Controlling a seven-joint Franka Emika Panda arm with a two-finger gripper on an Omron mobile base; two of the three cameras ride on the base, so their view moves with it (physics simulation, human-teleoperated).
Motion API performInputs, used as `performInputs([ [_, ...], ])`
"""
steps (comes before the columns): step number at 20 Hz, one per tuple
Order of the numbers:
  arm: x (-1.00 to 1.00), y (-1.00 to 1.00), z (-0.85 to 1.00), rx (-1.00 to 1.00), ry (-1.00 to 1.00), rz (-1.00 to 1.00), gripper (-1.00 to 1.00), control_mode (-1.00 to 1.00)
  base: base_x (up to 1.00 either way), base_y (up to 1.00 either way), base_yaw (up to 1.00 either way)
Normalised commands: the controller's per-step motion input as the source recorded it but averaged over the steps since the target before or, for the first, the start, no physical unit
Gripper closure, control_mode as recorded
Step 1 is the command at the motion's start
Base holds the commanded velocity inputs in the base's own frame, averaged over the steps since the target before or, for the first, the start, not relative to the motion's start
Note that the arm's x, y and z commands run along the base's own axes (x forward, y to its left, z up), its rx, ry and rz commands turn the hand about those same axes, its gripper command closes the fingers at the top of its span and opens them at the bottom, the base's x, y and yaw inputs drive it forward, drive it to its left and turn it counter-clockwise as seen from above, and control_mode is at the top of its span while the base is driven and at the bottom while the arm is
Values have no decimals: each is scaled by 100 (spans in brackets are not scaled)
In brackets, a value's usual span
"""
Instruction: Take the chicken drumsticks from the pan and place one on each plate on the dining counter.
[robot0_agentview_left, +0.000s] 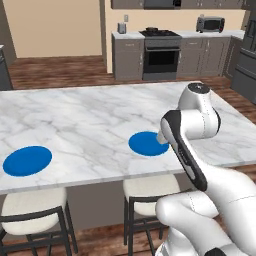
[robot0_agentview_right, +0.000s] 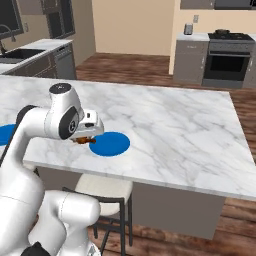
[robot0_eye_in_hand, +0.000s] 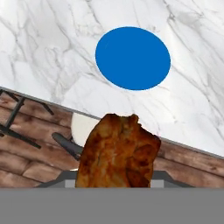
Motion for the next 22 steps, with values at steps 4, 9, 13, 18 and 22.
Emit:
performInputs([
  [4,62,11,-54,-1,-4,-1,100,-100,0,0,0],
  [9,64,6,-50,-3,-3,-1,100,-100,0,0,0],
  [13,74,1,-34,-1,1,0,100,-100,0,0,0],
  [18,72,1,-22,0,0,0,100,-100,0,0,0],
  [22,58,0,-15,0,0,0,100,-100,0,0,0],
])
